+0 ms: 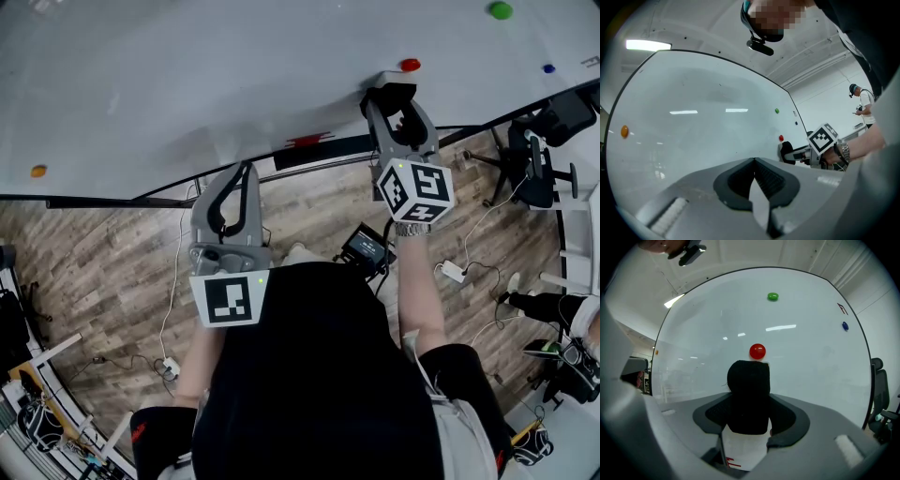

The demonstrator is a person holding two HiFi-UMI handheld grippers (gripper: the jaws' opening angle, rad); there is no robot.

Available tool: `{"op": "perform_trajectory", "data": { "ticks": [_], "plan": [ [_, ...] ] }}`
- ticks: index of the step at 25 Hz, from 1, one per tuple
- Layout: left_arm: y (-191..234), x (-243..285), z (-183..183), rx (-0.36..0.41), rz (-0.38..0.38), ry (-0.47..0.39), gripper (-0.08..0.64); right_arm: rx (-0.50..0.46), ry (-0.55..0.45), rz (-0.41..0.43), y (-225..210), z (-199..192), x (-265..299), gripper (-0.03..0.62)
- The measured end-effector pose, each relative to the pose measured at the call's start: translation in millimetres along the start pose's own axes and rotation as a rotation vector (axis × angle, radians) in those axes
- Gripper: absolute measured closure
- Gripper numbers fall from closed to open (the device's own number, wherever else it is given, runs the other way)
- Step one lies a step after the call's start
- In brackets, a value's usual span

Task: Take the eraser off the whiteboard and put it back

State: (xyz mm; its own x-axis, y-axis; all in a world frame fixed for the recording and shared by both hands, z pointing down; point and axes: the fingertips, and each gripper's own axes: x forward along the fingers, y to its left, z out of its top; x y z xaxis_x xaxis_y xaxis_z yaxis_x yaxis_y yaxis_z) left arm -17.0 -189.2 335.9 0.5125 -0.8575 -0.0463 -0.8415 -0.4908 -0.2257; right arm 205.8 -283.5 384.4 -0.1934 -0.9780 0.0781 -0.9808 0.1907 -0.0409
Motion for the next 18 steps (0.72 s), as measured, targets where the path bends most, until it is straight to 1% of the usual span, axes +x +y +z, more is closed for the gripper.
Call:
{"op": "perform_trajectory", "data": {
  "ticks": [4,12,18],
  "plan": [
    [0.5,-3.1,1.5,0.0,0.002,-0.005,0.558,-0.001,0.011,-0.007,-0.5,-0.6,-0.8,0.357],
    [2.3,-11.1,3.8,-0.001,0.007,-0.012,0.558,-0.007,0.014,-0.001,3.5,1.7,-8.4,0.33],
    [2.0,-19.7,5.2,-0.003,0.004,-0.016,0.558,-0.005,0.012,-0.01,8.5,2.6,-22.0,0.33]
  ]
}}
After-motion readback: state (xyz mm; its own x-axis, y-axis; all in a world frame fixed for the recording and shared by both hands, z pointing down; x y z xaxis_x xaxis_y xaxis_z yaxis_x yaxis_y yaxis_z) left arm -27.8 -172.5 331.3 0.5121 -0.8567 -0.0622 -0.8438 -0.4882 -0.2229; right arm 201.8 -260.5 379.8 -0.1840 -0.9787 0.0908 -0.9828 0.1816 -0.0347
